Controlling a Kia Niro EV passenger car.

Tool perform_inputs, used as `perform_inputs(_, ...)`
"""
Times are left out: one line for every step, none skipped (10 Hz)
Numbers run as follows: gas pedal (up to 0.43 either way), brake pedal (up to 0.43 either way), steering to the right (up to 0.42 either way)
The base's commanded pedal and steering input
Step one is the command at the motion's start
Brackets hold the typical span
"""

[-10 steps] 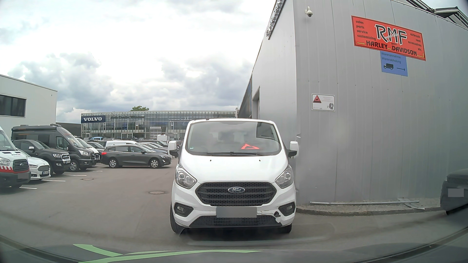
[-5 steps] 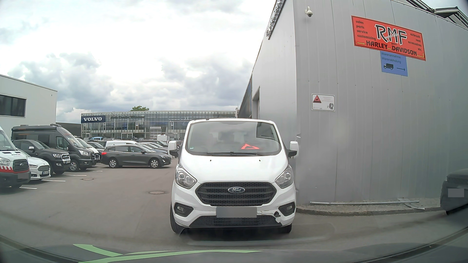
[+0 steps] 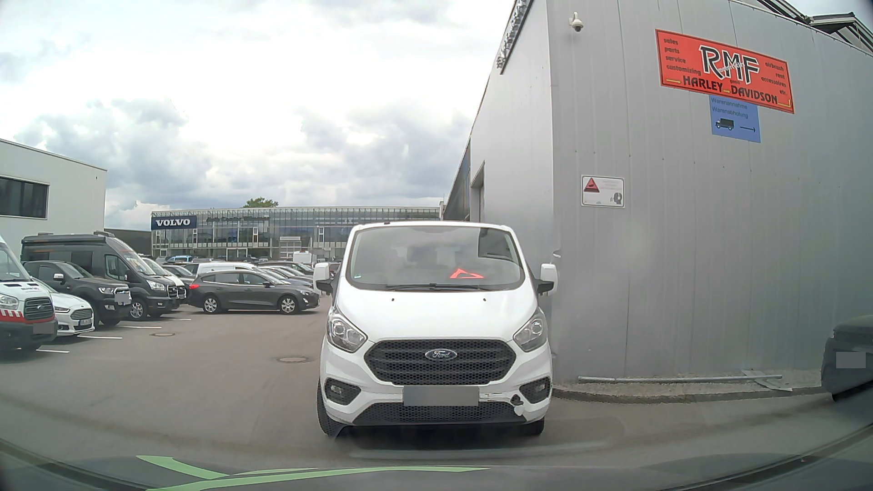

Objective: Follow the waypoints while adhering to traffic rules and regulations

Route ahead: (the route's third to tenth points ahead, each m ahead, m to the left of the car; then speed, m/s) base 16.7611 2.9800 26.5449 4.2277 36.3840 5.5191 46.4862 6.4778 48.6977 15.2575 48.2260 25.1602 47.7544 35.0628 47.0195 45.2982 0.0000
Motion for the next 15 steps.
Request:
perform_inputs(0.000,0.470,-0.462)
perform_inputs(0.000,0.470,-0.462)
perform_inputs(0.000,0.470,-0.462)
perform_inputs(0.000,0.470,-0.463)
perform_inputs(0.000,0.470,-0.462)
perform_inputs(0.000,0.470,-0.462)
perform_inputs(0.000,0.470,-0.462)
perform_inputs(0.000,0.470,-0.462)
perform_inputs(0.000,0.470,-0.462)
perform_inputs(0.000,0.470,-0.462)
perform_inputs(0.000,0.470,-0.462)
perform_inputs(0.000,0.470,-0.462)
perform_inputs(0.000,0.470,-0.462)
perform_inputs(0.000,0.470,-0.462)
perform_inputs(0.000,0.470,-0.462)
